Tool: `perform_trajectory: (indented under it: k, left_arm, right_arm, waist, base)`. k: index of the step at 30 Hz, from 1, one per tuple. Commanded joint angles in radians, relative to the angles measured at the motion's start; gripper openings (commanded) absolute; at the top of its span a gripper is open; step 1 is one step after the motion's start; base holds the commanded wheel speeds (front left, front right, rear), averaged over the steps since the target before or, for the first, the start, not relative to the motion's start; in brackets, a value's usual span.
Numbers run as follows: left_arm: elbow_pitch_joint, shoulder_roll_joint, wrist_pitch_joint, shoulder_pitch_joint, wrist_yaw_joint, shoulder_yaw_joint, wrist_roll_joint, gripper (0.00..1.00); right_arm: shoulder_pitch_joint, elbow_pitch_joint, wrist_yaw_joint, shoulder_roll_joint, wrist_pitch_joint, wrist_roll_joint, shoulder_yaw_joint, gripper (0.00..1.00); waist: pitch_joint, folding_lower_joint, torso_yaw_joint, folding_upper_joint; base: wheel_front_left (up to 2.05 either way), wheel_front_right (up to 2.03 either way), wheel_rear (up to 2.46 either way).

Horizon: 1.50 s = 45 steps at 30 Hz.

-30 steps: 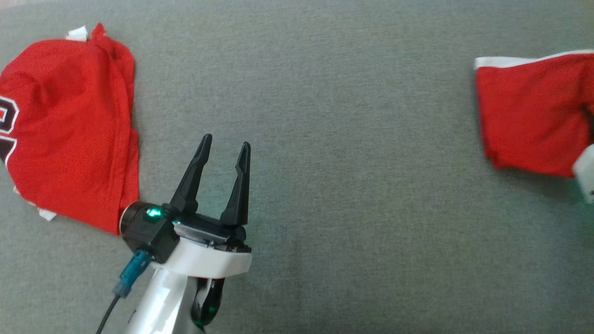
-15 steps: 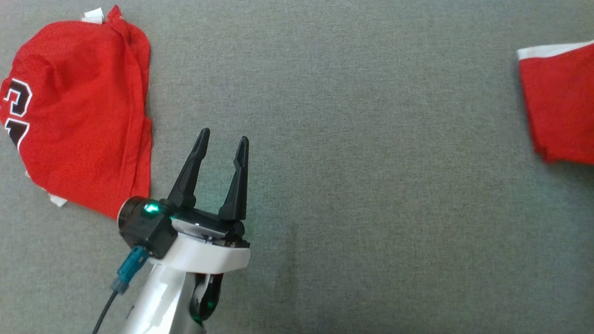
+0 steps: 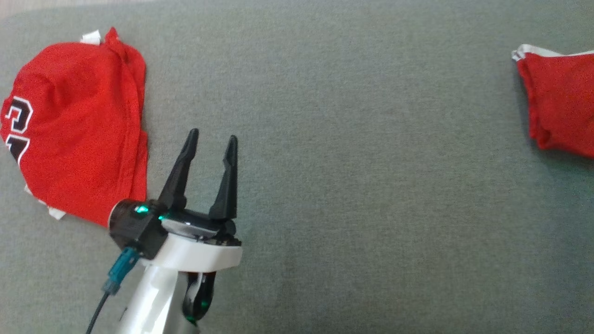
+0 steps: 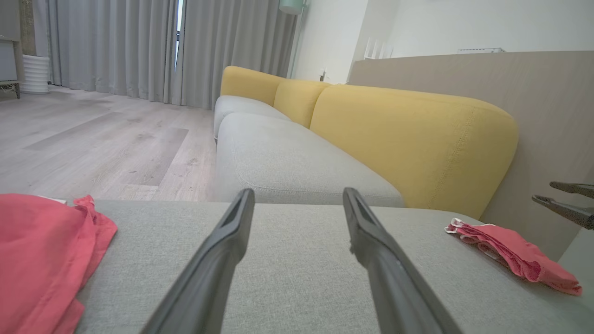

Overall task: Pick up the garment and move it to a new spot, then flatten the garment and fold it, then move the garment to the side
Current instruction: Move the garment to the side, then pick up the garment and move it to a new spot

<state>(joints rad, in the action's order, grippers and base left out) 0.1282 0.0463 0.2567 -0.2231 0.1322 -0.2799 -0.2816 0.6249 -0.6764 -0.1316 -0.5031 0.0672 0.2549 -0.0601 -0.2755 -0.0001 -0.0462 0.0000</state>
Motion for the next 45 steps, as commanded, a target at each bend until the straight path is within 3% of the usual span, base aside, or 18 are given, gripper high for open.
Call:
perform_trajectory:
  k: [1, 5, 6, 12, 17, 22, 27, 45]
  left_arm:
    - [-0.029, 0.004, 0.005, -0.004, -0.002, 0.046, 0.006, 1.0]
    - [-0.036, 0.004, 0.005, 0.016, -0.002, 0.059, 0.007, 1.0]
    - [-0.041, 0.004, 0.005, 0.027, -0.002, 0.066, 0.008, 1.0]
    - [-0.056, 0.004, 0.005, 0.061, -0.002, 0.079, 0.011, 1.0]
    - [-0.061, 0.004, 0.005, 0.075, -0.002, 0.078, 0.014, 1.0]
    - [-0.064, 0.004, 0.005, 0.093, -0.002, 0.074, 0.006, 1.0]
    - [-0.06, 0.004, 0.005, 0.108, -0.002, 0.072, -0.001, 1.0]
    - [-0.061, 0.004, 0.005, 0.131, -0.002, 0.083, -0.01, 1.0]
  right_arm:
    - [0.003, 0.056, 0.001, 0.011, 0.019, -0.013, -0.002, 1.0]
    - [-0.013, 0.165, 0.001, 0.131, 0.048, -0.063, -0.01, 1.0]
    - [-0.03, 0.23, 0.001, 0.192, 0.05, -0.09, -0.013, 1.0]
    - [-0.11, 0.417, 0.001, 0.36, 0.021, -0.184, -0.007, 1.0]
    - [-0.175, 0.512, 0.001, 0.428, 0.008, -0.235, -0.007, 1.0]
    - [-0.318, 0.529, 0.001, 0.451, 0.098, -0.333, 0.081, 1.0]
    - [-0.43, 0.481, 0.001, 0.452, 0.184, -0.399, 0.085, 1.0]
    - [-0.531, 0.559, 0.001, 0.453, 0.194, -0.413, 0.088, 1.0]
  waist:
    - [0.024, 0.0001, 0.018, 0.0]
    - [0.067, 0.0001, 0.035, 0.0]
    - [0.088, 0.0001, 0.042, 0.0]
    - [0.135, 0.0001, 0.051, 0.0]
    - [0.151, 0.0001, 0.048, 0.0]
    - [0.158, 0.0001, 0.039, 0.0]
    - [0.161, 0.0001, 0.032, 0.0]
    - [0.174, 0.0001, 0.026, 0.0]
  base:
    - [0.0, 0.0, 0.0]
    - [0.0, 0.0, 0.0]
    - [0.0, 0.0, 0.0]
    - [0.0, 0.0, 0.0]
    - [0.0, 0.0, 0.0]
    - [0.0, 0.0, 0.0]
    - [0.0, 0.0, 0.0]
    - [0.0, 0.0, 0.0]
